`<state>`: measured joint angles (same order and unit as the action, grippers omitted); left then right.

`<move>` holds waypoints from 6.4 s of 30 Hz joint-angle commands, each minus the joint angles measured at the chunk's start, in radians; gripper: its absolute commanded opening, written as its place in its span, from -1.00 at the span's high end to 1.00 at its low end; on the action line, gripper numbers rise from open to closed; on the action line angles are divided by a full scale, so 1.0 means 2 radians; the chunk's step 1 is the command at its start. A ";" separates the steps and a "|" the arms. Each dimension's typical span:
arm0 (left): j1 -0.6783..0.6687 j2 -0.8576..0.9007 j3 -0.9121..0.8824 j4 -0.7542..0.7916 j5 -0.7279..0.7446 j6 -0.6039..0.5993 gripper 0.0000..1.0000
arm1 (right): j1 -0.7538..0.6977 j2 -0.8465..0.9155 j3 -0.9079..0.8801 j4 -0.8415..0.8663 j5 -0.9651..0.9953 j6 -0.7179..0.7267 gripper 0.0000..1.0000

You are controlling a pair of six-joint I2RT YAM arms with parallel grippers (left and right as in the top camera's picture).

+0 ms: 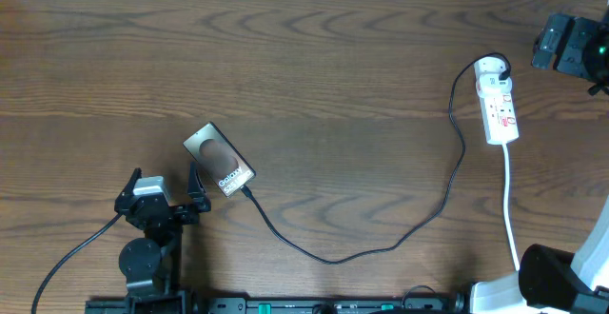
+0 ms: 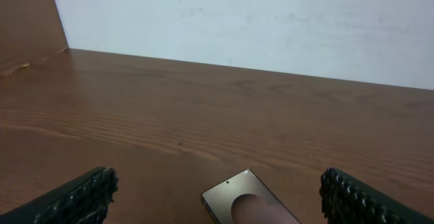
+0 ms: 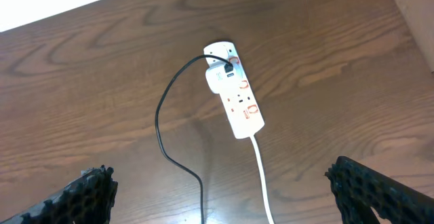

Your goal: Plug charger to phone and switch on socket

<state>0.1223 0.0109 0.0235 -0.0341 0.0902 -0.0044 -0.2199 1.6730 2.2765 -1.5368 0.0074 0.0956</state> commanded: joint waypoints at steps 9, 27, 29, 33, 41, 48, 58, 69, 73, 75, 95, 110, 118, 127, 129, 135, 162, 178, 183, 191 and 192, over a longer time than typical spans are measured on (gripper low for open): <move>-0.002 -0.003 -0.010 -0.016 -0.006 -0.008 -0.96 | 0.002 0.001 0.000 -0.001 0.001 0.004 -0.98; -0.002 -0.003 -0.010 -0.016 -0.006 -0.008 -0.95 | 0.002 0.001 0.000 -0.001 0.001 0.004 -0.99; -0.002 -0.003 -0.010 -0.016 -0.006 -0.008 -0.96 | 0.002 0.001 0.000 -0.001 0.001 0.004 -0.99; -0.002 -0.003 -0.010 -0.016 -0.006 -0.008 -0.96 | 0.002 0.001 -0.001 0.000 0.002 0.005 -0.98; -0.002 -0.003 -0.010 -0.016 -0.006 -0.008 -0.95 | 0.015 -0.050 -0.108 0.101 -0.032 0.046 -0.99; -0.002 -0.003 -0.010 -0.016 -0.006 -0.008 -0.96 | 0.045 -0.167 -0.379 0.327 -0.044 0.046 -0.99; -0.002 -0.003 -0.010 -0.016 -0.006 -0.008 -0.96 | 0.081 -0.346 -0.751 0.681 -0.044 0.046 -0.99; -0.002 -0.003 -0.010 -0.016 -0.006 -0.008 -0.96 | 0.081 -0.548 -1.014 0.863 -0.029 0.046 -0.99; -0.002 -0.003 -0.010 -0.016 -0.006 -0.008 -0.96 | 0.081 -0.617 -1.068 0.862 -0.018 0.046 -0.98; -0.002 -0.003 -0.010 -0.016 -0.006 -0.008 -0.96 | 0.081 -0.653 -1.093 0.862 -0.018 0.046 -0.99; -0.002 -0.003 -0.010 -0.016 -0.006 -0.008 -0.96 | 0.104 -0.834 -1.136 0.737 0.074 -0.022 -0.99; -0.002 -0.003 -0.010 -0.016 -0.006 -0.008 -0.96 | 0.107 -0.834 -1.136 0.736 0.070 -0.034 -0.99; -0.002 -0.003 -0.010 -0.016 -0.006 -0.008 -0.96 | 0.107 -0.834 -1.136 0.737 0.075 -0.055 -0.99; -0.002 -0.003 -0.010 -0.016 -0.006 -0.008 -0.96 | 0.107 -0.834 -1.136 0.738 0.076 -0.069 -0.99; -0.002 -0.003 -0.010 -0.016 -0.006 -0.008 -0.96 | 0.107 -0.834 -1.136 0.738 0.076 -0.069 -0.98; -0.002 -0.003 -0.010 -0.016 -0.006 -0.008 -0.96 | 0.107 -0.834 -1.136 0.738 0.076 -0.069 -0.98; -0.002 -0.003 -0.010 -0.016 -0.006 -0.008 -0.96 | 0.107 -0.834 -1.135 0.738 0.076 -0.069 -0.99; -0.002 -0.003 -0.010 -0.016 -0.006 -0.008 -0.95 | 0.107 -0.834 -1.136 0.738 0.076 -0.069 -0.99; -0.002 -0.003 -0.010 -0.016 -0.006 -0.008 -0.96 | 0.107 -0.834 -1.136 0.738 0.076 -0.069 -0.99; -0.002 -0.003 -0.010 -0.016 -0.006 -0.008 -0.96 | 0.107 -0.834 -1.136 0.738 0.076 -0.069 -0.99; -0.002 -0.003 -0.010 -0.016 -0.006 -0.008 -0.95 | 0.107 -0.834 -1.136 0.738 0.075 -0.069 -0.99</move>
<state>0.1223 0.0109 0.0235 -0.0360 0.0719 -0.0082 -0.0235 0.0120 0.0067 -0.0566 0.1474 -0.0341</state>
